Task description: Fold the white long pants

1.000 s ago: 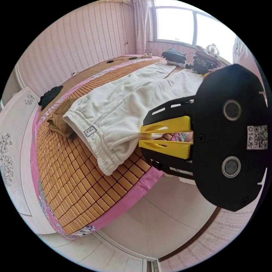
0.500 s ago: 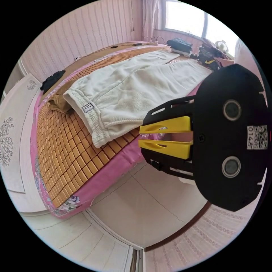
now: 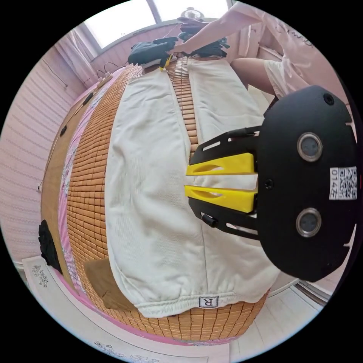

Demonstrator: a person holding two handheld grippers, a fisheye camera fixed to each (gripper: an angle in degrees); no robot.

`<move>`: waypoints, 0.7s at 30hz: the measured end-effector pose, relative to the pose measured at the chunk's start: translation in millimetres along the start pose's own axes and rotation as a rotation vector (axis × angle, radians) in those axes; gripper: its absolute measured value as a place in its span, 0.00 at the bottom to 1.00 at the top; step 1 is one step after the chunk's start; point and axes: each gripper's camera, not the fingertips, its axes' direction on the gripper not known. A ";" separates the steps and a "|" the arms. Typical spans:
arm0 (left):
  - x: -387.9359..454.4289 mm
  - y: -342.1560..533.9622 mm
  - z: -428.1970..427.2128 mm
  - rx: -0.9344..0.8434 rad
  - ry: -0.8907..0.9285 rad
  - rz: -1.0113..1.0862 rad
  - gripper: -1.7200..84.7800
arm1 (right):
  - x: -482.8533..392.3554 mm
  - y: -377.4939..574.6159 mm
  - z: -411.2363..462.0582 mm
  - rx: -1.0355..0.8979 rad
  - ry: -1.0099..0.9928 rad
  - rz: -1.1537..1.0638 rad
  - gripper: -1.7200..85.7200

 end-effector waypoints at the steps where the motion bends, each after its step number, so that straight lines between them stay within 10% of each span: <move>1: 12.3 -8.8 9.2 -0.018 -0.007 0.032 0.09 | -2.8 0.6 0.1 0.014 0.005 0.008 0.15; 9: 70.3 -23.6 62.7 -0.189 -0.054 0.186 0.04 | -18.3 42.7 -43.4 0.164 -0.052 -0.101 0.08; 21: 19.1 106.0 -26.2 0.081 0.050 -0.051 0.02 | -161.4 96.1 -52.7 0.161 0.163 -0.351 0.05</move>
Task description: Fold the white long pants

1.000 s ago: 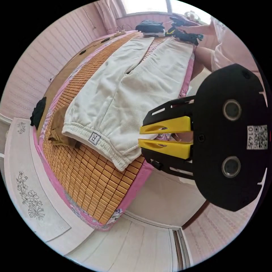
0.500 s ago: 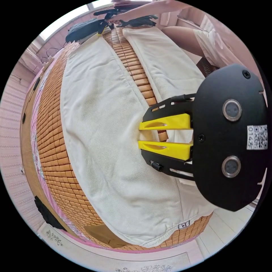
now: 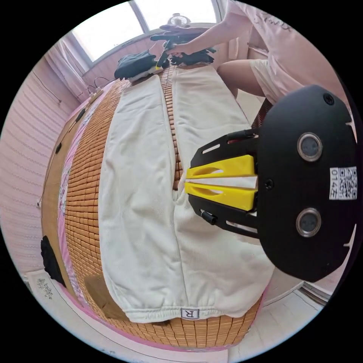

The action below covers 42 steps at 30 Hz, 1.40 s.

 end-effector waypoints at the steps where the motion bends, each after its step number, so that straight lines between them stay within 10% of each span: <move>1: -8.7 13.9 -5.9 0.011 -0.014 -0.027 0.02 | -15.4 -0.9 -2.6 -0.006 -0.003 -0.044 0.05; 12: -167.3 192.1 -77.5 0.251 -0.176 -0.350 0.07 | -430.4 -50.7 -15.9 0.028 -0.168 -0.909 0.07; 21: -230.8 160.8 -86.7 0.308 -0.181 -0.179 0.14 | -705.2 -95.8 -15.0 0.053 -0.218 -1.205 0.12; 42: -259.4 174.7 -83.0 0.176 -0.176 -0.042 0.01 | -913.1 -146.2 34.6 0.022 0.027 -1.237 0.02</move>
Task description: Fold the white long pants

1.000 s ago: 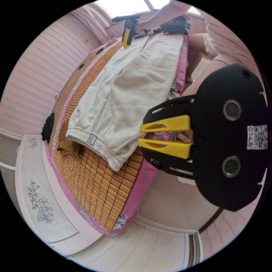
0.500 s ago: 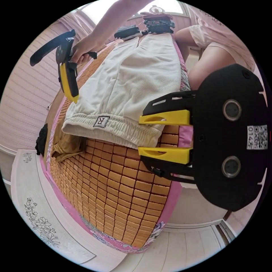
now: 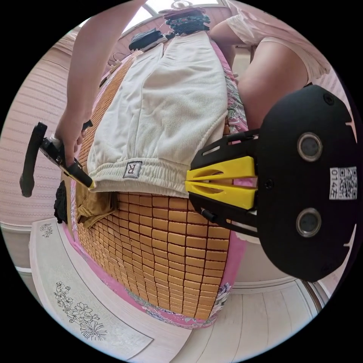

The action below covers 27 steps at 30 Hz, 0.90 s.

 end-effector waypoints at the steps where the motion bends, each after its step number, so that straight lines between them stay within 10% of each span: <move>1: -0.3 1.1 -2.3 0.002 -0.004 0.002 0.01 | -1.1 1.1 -0.4 0.009 0.007 -0.001 0.01; 16: -42.3 10.9 -8.9 -0.071 0.033 -0.030 0.01 | 21.3 75.4 22.1 0.146 -0.237 0.197 0.01; 23: -69.6 77.2 -54.5 0.175 0.199 -0.308 0.01 | 10.2 379.1 -97.7 0.637 -0.138 0.461 0.02; 27: -72.0 109.7 -68.7 0.205 0.260 -0.398 0.02 | -23.0 578.7 -120.6 0.425 -0.020 0.658 0.02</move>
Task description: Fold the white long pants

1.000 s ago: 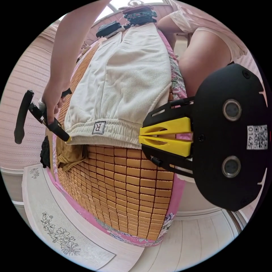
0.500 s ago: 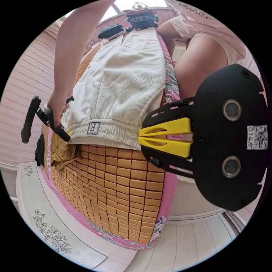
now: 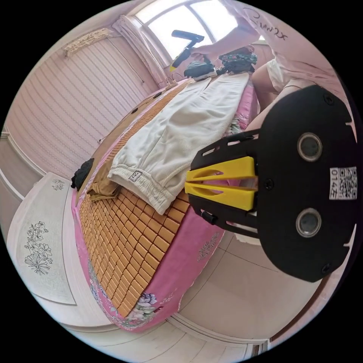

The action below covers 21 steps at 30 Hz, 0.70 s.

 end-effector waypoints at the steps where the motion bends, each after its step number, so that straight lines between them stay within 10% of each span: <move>1: -0.8 1.6 -2.3 0.007 0.008 -0.010 0.02 | 8.8 21.8 -15.4 -0.003 0.063 0.018 0.02; 7: -10.7 -9.6 -2.1 0.022 0.080 -0.113 0.08 | 97.0 210.4 -110.9 -0.187 0.509 0.387 0.02; 21: -37.7 -54.6 31.5 -0.028 0.031 -0.457 0.16 | 260.3 455.6 -129.6 -0.417 0.148 1.015 0.18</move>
